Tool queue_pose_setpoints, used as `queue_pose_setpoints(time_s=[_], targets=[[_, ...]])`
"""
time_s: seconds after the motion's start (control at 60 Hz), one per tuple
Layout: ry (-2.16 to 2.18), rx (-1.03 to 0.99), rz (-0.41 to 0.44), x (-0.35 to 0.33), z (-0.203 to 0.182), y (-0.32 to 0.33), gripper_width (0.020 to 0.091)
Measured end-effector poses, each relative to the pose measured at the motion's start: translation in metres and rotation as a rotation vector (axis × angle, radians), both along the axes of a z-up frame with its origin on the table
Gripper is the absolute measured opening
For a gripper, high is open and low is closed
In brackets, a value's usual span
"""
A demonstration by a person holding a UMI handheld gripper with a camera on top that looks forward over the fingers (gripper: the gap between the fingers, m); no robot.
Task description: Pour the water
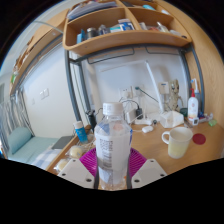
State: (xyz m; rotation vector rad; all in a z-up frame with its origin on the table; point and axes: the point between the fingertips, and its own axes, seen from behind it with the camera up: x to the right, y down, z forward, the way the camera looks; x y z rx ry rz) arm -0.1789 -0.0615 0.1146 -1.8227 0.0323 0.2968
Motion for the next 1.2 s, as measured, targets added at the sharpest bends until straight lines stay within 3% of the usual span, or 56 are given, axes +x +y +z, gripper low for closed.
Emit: queue_pose_setpoints(time_s=[0.15, 0.35, 0.483, 1.017, 1.2], targets=[[0.367, -0.13, 0.005, 0.01, 0.013, 0.017, 0.0372], [0.889, -0.245, -0.104, 0.05, 0.035, 0.041, 0.0374], [1.176, -0.367, -0.112, 0.061, 0.034, 0.048, 0.0373], [1.722, -0.545, -0.279, 0.101, 0.04, 0.07, 0.0387], [1.696, -0.576, -0.272, 0.102, 0.035, 0.067, 0.0385]])
